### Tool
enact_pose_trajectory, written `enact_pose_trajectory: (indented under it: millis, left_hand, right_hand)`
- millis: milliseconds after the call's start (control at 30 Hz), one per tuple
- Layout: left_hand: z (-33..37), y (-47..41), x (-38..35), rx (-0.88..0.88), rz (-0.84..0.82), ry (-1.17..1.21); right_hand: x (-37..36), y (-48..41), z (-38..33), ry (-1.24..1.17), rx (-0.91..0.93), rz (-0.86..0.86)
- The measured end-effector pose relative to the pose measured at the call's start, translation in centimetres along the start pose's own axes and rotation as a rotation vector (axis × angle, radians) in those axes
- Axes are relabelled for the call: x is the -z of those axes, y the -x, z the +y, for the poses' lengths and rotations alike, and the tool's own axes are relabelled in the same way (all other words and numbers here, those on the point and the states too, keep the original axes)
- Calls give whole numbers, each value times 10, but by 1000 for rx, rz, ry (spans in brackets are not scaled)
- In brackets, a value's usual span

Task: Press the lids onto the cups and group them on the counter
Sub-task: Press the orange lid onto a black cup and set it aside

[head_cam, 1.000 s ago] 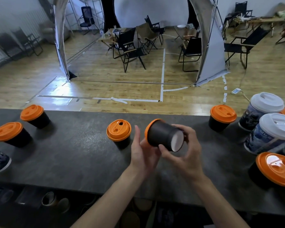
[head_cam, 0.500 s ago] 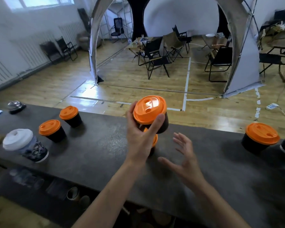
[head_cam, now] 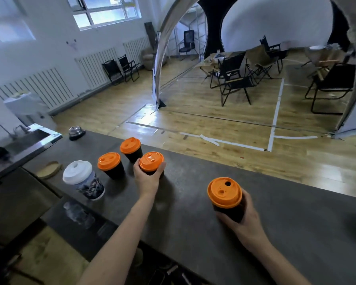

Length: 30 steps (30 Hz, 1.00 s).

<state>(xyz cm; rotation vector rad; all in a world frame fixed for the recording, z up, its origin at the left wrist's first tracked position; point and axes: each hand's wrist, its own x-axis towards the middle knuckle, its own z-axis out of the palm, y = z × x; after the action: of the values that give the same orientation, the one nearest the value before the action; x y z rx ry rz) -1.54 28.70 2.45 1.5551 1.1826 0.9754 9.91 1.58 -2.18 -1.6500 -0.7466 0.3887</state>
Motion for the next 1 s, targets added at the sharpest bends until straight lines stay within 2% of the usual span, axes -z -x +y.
enact_pose_trajectory:
  millis: [200, 367, 467, 567, 633, 700, 833, 1000]
  left_hand:
    - [-11, -54, -17, 24, 41, -27]
    - [-21, -65, -22, 50, 22, -20]
    - [-28, -42, -19, 142, 21, 148]
    - [-32, 18, -19, 48, 49, 60]
    - [-30, 61, -25, -91, -75, -16]
    - [-22, 94, -37, -165, -285, 19]
    - [12, 152, -69, -67, -713, 279]
    - [12, 216, -109, 0, -904, 347]
  right_hand:
    - [1, -3, 10, 45, -3, 9]
    - [0, -5, 16, 79, 10, 13]
    - [0, -4, 15, 83, 5, 27]
    - [1, -1, 9, 75, 32, 41]
    - [3, 1, 5, 66, 27, 51]
    - [8, 4, 4, 35, 13, 81]
    - [34, 22, -3, 88, 62, 83]
    - [81, 64, 6, 123, 42, 135]
